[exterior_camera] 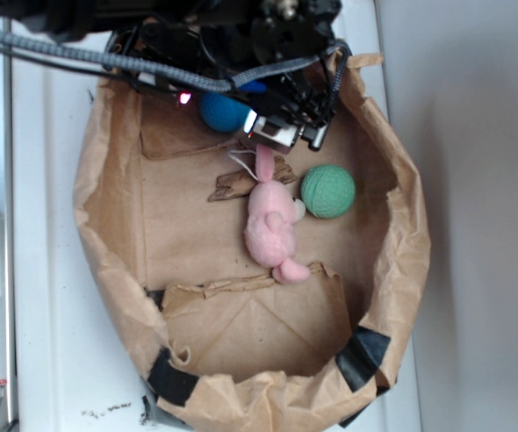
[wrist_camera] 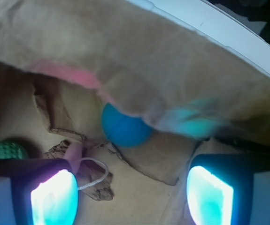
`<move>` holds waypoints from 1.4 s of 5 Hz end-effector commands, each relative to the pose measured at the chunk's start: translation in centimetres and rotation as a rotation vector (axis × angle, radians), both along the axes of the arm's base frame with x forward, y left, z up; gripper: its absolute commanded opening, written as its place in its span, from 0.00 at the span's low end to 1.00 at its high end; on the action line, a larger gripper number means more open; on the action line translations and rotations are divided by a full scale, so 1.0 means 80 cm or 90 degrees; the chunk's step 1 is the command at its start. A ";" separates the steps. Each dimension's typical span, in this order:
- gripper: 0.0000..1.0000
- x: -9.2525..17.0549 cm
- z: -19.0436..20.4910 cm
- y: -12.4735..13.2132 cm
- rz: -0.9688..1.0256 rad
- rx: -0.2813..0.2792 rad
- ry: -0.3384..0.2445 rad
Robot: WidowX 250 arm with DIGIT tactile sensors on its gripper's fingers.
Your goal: Grab the blue ball.
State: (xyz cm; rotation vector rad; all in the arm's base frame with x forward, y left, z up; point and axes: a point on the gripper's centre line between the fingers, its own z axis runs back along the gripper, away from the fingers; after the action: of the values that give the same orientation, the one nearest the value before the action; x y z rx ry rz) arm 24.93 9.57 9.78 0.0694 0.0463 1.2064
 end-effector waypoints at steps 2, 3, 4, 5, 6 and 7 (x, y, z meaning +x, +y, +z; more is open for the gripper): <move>1.00 -0.002 0.020 0.011 0.076 0.015 -0.022; 1.00 0.003 0.012 0.011 0.077 0.024 -0.030; 1.00 0.014 -0.001 0.010 0.097 0.032 -0.051; 1.00 0.021 -0.013 0.011 0.113 0.045 -0.065; 1.00 0.025 -0.025 0.013 0.126 0.060 -0.070; 1.00 0.024 -0.028 0.013 0.128 0.069 -0.069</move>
State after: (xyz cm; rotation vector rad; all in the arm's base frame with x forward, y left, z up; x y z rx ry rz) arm 26.80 10.36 6.69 0.1100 -0.0772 1.4011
